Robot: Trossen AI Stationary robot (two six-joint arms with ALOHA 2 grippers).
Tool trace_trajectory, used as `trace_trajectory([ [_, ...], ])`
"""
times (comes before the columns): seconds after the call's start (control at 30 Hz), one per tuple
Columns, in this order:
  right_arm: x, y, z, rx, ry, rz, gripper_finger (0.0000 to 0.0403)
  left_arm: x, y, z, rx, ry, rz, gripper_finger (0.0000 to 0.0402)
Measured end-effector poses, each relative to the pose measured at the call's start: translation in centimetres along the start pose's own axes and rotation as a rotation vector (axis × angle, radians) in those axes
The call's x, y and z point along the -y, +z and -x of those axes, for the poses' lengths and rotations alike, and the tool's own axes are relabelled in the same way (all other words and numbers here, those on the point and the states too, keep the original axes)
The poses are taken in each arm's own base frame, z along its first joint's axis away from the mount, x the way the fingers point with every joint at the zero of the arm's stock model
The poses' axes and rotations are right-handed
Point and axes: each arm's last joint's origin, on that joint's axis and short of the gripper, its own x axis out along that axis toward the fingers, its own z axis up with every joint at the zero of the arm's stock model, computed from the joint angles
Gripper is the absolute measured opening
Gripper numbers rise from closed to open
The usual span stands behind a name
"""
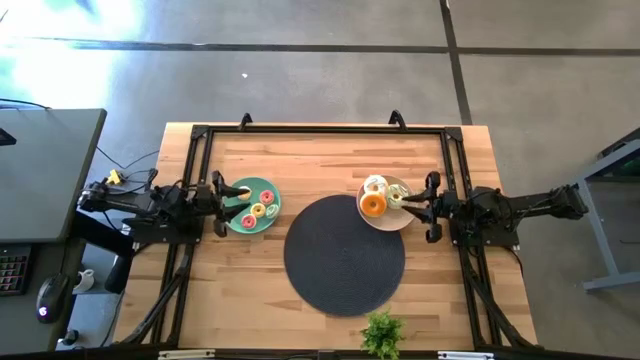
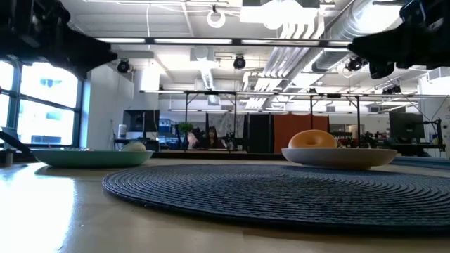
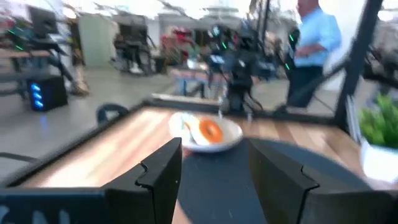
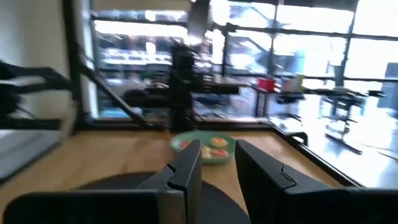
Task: Pick & Place donuts
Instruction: Return to Home Position
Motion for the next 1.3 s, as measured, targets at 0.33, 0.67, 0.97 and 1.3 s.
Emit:
trace_trajectory([
  [0.33, 0.33, -0.16, -0.01, -0.02, -0.117, 0.002, 0.0094, 0.36, -1.15, -0.13, -0.034, -0.114, -0.005, 0.0179],
  [0.67, 0.33, -0.18, -0.01, -0.021, -0.117, 0.003, 0.0094, 0.36, -1.23, -0.16, -0.036, -0.113, -0.011, 0.0179],
  [0.97, 0.33, -0.19, -0.01, -0.021, -0.117, 0.003, 0.0094, 0.36, -1.26, -0.16, -0.037, -0.111, -0.011, 0.0179],
  [1.3, 0.32, -0.19, 0.0, -0.021, -0.117, 0.003, 0.0094, 0.36, -1.3, -0.16, -0.038, -0.111, -0.011, 0.0179],
])
